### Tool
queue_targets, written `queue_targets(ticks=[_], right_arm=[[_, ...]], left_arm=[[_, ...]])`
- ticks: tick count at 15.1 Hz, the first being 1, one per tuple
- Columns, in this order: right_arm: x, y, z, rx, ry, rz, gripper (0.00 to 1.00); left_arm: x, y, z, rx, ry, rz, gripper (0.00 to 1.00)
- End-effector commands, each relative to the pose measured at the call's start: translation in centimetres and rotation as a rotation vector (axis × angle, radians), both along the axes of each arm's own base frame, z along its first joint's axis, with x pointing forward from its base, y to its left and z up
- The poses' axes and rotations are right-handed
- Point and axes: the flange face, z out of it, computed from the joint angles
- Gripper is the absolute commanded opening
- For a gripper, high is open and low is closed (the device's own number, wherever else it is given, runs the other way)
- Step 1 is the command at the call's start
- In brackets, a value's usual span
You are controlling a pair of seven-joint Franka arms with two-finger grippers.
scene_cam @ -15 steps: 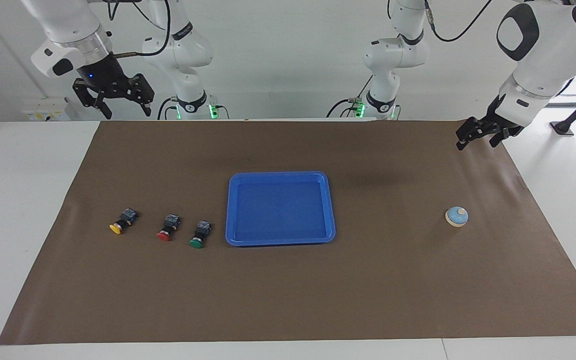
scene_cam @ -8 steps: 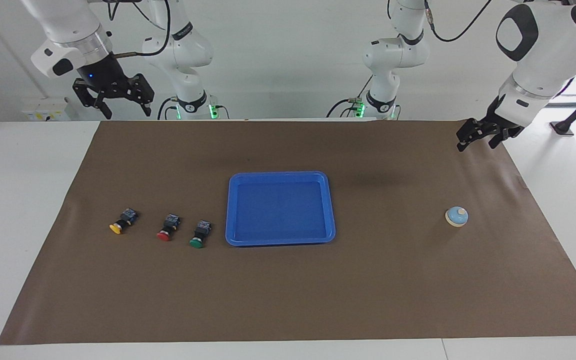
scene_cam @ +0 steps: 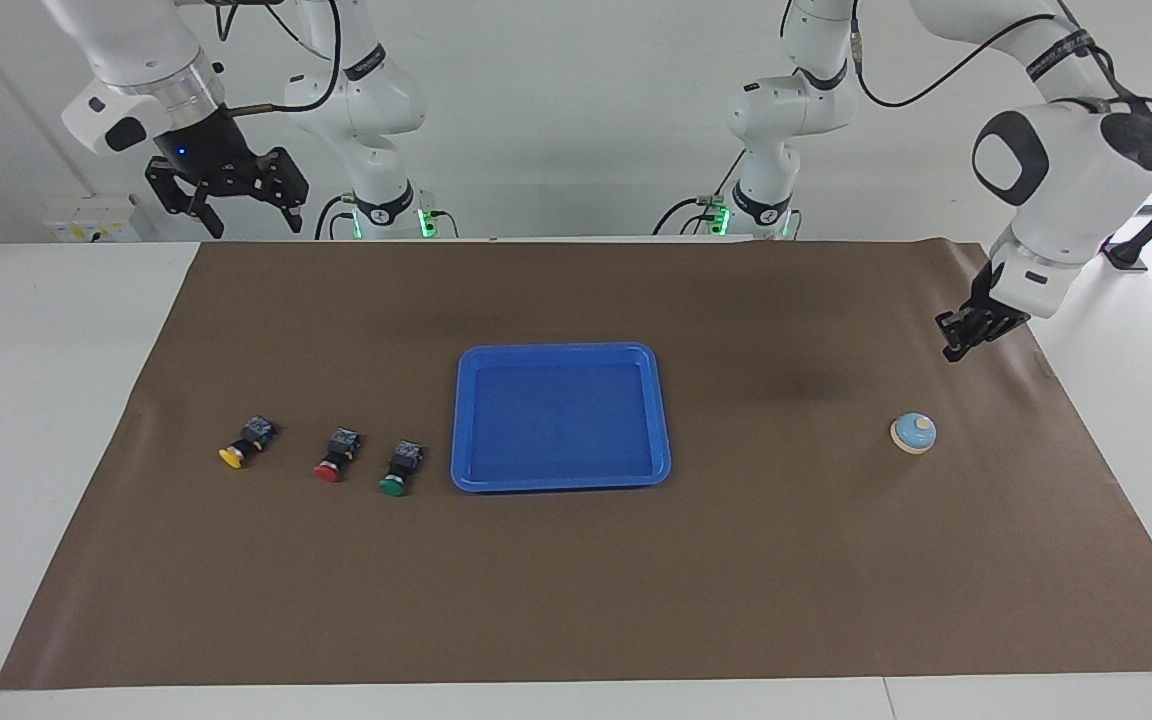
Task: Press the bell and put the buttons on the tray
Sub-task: 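Press down on the white bell with the left gripper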
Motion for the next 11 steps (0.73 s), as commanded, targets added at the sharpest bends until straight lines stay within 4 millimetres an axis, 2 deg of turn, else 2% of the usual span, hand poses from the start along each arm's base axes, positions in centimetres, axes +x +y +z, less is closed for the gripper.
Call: queue_targets(ticks=[1, 3, 6, 8, 11], right_arm=[[-0.7, -0.3, 0.2, -0.002, 0.003, 0.015, 1.0], [-0.7, -0.3, 0.2, -0.002, 0.003, 0.015, 1.0], [-0.7, -0.5, 0.2, -0.002, 0.003, 0.009, 1.0], [-0.7, -1.6, 0.4, -0.001, -0.003, -0.013, 1.0], [-0.6, -1.8, 0.4, -0.006, -0.007, -0.009, 1.0]], left_arm=[[0.4, 0.8, -3.4, 0.011, -0.043, -0.019, 0.0], [0.7, 0.5, -6.0, 0.008, -0.022, -0.025, 0.0], [1.2, -0.2, -8.2, 0.007, -0.013, -0.039, 0.0], [1.2, 0.3, -9.9, 0.006, 0.001, -0.032, 0.0], [1.6, 0.0, -9.2, 0.005, 0.012, -0.042, 0.0]])
